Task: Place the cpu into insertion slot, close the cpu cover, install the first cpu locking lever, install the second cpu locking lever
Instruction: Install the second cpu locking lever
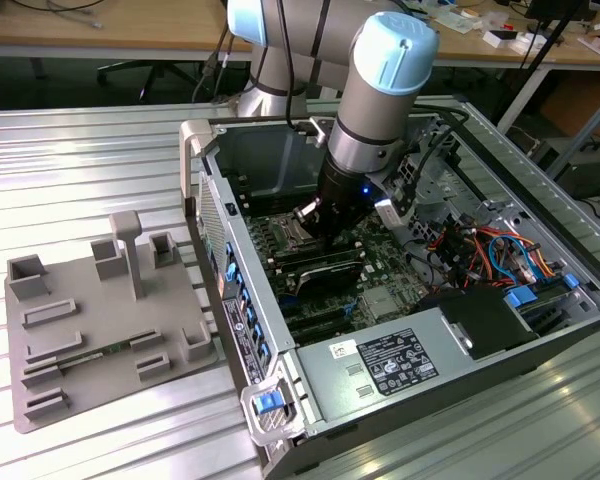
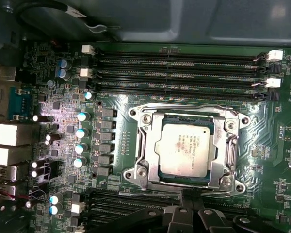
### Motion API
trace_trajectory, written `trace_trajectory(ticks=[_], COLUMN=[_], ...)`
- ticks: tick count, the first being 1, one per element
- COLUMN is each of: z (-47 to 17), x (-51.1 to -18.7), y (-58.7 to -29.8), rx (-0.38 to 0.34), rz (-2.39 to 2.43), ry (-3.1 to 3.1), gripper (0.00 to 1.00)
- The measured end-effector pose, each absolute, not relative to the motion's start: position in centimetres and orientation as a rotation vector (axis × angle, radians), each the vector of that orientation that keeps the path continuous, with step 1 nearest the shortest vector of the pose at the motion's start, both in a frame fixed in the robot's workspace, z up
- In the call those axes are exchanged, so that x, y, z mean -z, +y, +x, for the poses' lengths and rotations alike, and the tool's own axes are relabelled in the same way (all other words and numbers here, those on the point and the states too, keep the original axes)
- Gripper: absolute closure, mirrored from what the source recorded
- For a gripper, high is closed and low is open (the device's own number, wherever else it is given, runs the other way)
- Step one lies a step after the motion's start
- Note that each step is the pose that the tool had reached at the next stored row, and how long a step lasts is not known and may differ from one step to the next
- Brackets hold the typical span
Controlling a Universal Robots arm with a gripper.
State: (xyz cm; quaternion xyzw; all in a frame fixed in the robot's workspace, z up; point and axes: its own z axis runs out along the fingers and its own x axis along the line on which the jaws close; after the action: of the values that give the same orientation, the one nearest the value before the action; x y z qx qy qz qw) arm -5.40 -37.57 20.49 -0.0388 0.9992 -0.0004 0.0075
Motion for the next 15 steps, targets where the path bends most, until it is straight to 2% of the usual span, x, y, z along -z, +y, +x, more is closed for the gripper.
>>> trace_trajectory(ticks=[15], z=[-7.7], x=[-20.6], y=[-37.4], rx=[0.002], rz=[-0.121], ry=[3.12], gripper=[0.89])
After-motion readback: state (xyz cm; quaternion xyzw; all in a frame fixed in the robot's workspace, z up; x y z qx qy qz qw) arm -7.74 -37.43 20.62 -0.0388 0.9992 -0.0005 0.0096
